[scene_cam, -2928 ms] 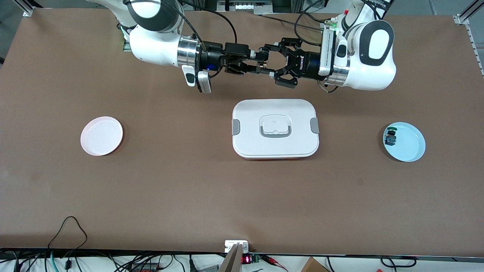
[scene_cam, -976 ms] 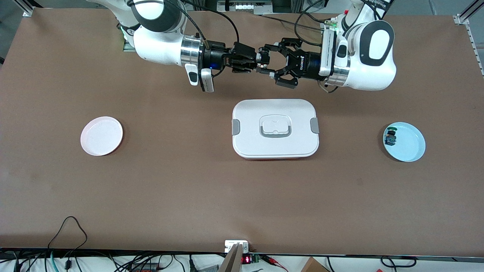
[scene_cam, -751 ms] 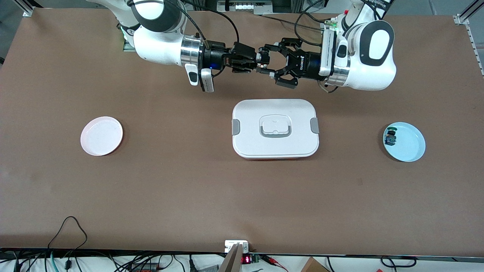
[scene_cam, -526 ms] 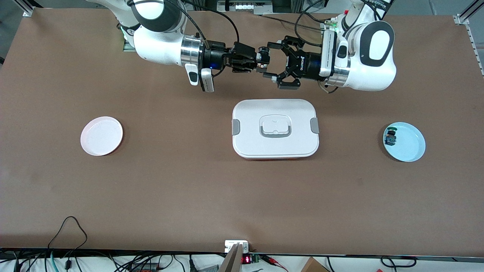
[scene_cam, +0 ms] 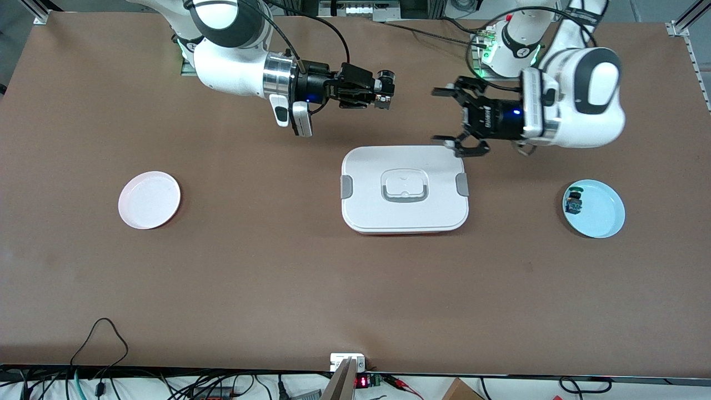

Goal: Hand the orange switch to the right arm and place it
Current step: 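Open the left gripper and pull it back from the switch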

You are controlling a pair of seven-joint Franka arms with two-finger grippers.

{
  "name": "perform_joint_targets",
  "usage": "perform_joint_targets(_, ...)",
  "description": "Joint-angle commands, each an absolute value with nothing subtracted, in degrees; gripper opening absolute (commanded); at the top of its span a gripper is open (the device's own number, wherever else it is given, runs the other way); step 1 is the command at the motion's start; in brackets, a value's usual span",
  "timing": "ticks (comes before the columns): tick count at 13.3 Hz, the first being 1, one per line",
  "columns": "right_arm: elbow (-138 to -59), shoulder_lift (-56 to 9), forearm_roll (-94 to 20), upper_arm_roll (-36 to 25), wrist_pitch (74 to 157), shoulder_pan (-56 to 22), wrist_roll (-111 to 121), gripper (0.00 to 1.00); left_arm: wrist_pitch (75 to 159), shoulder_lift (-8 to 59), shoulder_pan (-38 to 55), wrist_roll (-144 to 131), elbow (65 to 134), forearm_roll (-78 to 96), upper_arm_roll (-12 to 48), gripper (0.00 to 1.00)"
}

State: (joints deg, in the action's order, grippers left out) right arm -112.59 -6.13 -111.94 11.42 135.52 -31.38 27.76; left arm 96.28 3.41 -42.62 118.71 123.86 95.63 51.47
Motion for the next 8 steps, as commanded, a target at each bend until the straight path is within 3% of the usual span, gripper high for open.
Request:
perform_joint_targets(1, -113.12, -4.92, -110.32, 11.87, 135.18, -29.8, 28.74, 0.06, 89.66, 11.21, -48.85, 119.71, 117.89, 83.81, 52.12, 1.0)
perform_joint_targets(4, -113.29, -4.92, -104.78, 11.87, 128.52, -25.85, 28.48, 0.05, 85.96, 21.69, -52.64, 120.76, 109.01, 71.49, 51.94, 1.0)
perform_joint_targets(8, -113.55, -4.92, -98.98, 11.87, 123.85, -22.07, 28.21, 0.05, 86.04, 23.2, -53.35, 119.88, 106.26, 68.03, 51.94, 1.0)
